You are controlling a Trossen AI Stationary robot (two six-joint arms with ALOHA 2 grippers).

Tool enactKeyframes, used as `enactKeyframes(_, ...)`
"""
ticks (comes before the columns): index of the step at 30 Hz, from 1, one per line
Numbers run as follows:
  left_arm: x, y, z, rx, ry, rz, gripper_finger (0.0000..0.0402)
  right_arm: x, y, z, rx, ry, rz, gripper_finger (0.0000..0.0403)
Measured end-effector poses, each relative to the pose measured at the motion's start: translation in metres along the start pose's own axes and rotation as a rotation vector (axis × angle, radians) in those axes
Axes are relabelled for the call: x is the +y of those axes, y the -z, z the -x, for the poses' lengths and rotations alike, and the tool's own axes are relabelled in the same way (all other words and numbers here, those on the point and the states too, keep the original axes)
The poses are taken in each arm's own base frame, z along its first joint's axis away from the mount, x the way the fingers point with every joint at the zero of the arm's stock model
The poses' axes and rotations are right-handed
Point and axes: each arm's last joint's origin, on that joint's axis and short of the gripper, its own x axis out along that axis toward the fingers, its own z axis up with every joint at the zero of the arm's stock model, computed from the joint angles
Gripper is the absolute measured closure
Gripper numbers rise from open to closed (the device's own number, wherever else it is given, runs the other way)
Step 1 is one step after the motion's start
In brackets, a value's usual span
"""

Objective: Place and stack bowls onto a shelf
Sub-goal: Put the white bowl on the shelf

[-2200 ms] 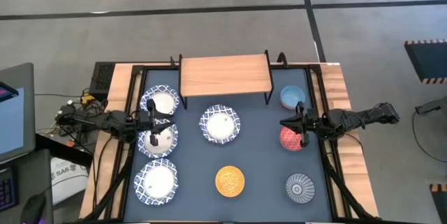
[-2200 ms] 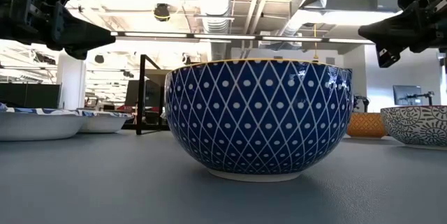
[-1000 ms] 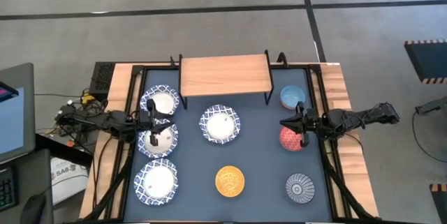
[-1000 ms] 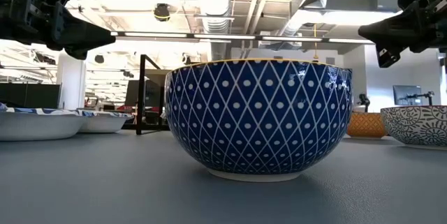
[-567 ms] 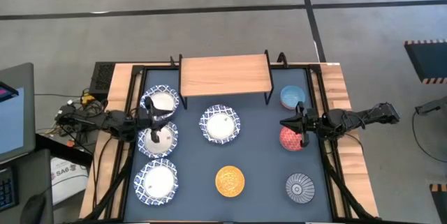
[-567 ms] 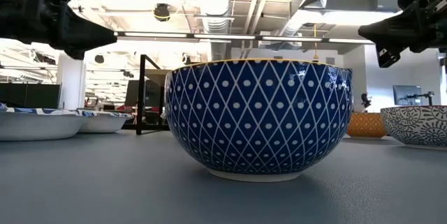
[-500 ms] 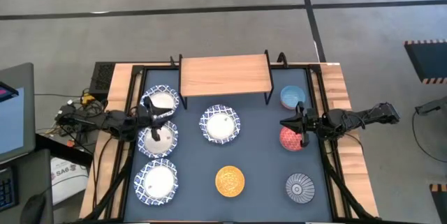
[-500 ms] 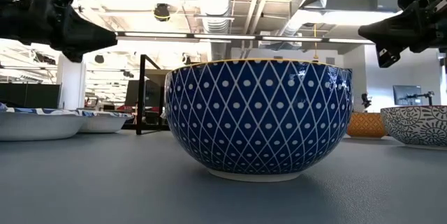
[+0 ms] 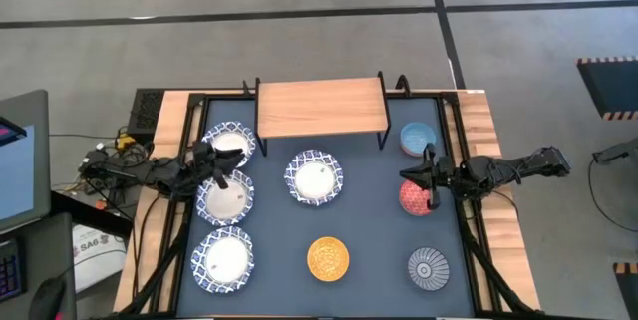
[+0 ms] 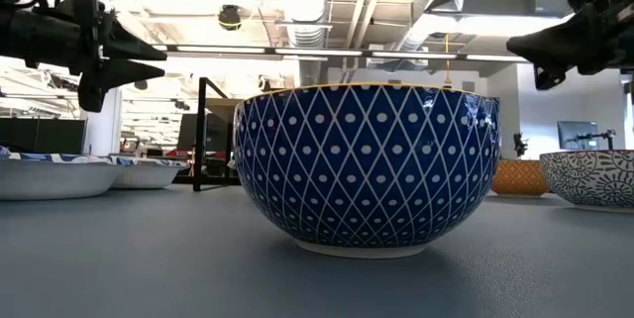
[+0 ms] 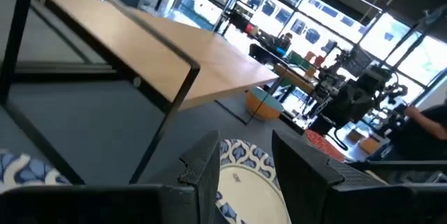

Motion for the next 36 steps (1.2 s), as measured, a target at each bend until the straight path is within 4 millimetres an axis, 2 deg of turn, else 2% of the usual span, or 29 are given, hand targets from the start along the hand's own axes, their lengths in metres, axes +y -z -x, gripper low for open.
enactKeyframes(2,0.000,0.002,-0.001,0.013,-0.005,0.037,0.0285,-0.001,-0.001,0.000,-0.007,0.007,0.081,0.0351)
enactKeyframes(4,0.000,0.004,-0.002,0.028,-0.015,0.065,0.0285,-0.001,-0.002,0.000,-0.032,0.012,0.067,0.0351)
enactKeyframes(8,0.001,0.009,-0.004,0.061,-0.047,0.138,0.0285,-0.005,-0.011,0.000,-0.122,0.094,-0.101,0.0351)
enactKeyframes(14,0.002,0.017,-0.008,0.097,-0.109,0.207,0.0285,-0.021,-0.011,0.003,-0.227,0.524,-0.457,0.0351)
enactKeyframes(17,0.001,0.019,-0.010,0.082,-0.136,0.204,0.0285,-0.026,-0.011,0.005,-0.286,0.616,-0.558,0.0351)
enactKeyframes(20,0.001,0.019,-0.012,0.064,-0.157,0.181,0.0285,-0.030,-0.011,0.005,-0.304,0.645,-0.568,0.0351)
enactKeyframes(27,0.003,0.011,-0.022,-0.020,-0.206,0.190,0.0284,-0.032,-0.020,0.004,-0.374,0.512,-0.601,0.0351)
enactKeyframes(31,0.004,-0.004,-0.031,-0.029,-0.191,0.210,0.0272,-0.034,-0.021,0.003,-0.395,0.515,-0.696,0.0351)
enactKeyframes(36,0.005,-0.030,-0.046,-0.021,-0.200,0.133,0.0242,-0.036,-0.016,-0.002,-0.379,0.533,-0.782,0.0351)
